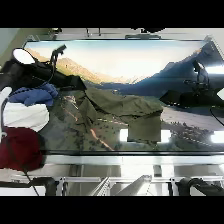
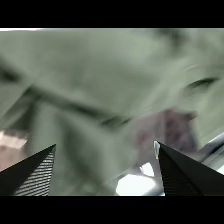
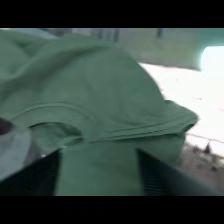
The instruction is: Fold the shirts.
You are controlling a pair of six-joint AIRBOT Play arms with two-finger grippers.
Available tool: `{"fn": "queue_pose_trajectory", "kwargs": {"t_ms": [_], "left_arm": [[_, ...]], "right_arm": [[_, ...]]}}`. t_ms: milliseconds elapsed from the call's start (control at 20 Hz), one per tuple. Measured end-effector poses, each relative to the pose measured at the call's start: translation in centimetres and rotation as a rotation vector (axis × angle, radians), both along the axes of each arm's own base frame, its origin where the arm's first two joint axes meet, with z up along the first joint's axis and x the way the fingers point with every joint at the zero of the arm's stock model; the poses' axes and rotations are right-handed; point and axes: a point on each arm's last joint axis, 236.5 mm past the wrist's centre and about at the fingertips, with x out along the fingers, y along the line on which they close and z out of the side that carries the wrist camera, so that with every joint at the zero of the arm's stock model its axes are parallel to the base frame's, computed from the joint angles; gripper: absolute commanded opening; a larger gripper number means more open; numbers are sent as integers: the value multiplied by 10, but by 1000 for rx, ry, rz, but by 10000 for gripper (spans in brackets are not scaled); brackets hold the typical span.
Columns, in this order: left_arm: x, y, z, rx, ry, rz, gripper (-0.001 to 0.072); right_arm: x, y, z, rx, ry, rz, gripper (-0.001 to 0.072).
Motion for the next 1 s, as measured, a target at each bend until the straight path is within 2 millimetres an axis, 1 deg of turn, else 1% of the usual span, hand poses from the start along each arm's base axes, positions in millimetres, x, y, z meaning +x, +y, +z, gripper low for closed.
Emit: {"fn": "queue_pose_trajectory", "kwargs": {"t_ms": [100, 200, 300, 350, 450, 500, 550, 650, 750, 800, 850, 1000], "left_arm": [[-18, 16, -28, 43, 132, 26, 717], [-50, 25, -52, 72, 255, 40, 716], [-88, 27, -71, 90, 352, 48, 716], [-106, 28, -79, 100, 386, 53, 716], [-135, 27, -93, 115, 417, 67, 714], [-145, 26, -98, 121, 418, 78, 698], [-151, 26, -105, 129, 403, 90, 698], [-157, 24, -116, 142, 362, 111, 698], [-150, 23, -123, 152, 304, 136, 698], [-144, 24, -123, 156, 274, 146, 698], [-136, 25, -121, 155, 244, 157, 698], [-111, 34, -107, 148, 163, 176, 698]], "right_arm": [[6, -21, -15, -21, 22, -26, 708], [8, -44, -27, -57, 40, -48, 707], [8, -64, -40, -92, 65, -63, 707], [7, -71, -47, -103, 82, -66, 707], [3, -77, -64, -114, 129, -52, 707], [-1, -78, -74, -112, 160, -40, 707], [-5, -77, -85, -106, 191, -22, 707], [-15, -69, -104, -73, 255, 16, 707], [-28, -59, -121, -29, 320, 63, 707], [-33, -53, -127, -7, 346, 84, 707], [-37, -47, -129, 16, 359, 101, 707], [-43, -31, -133, 56, 379, 153, 706]]}}
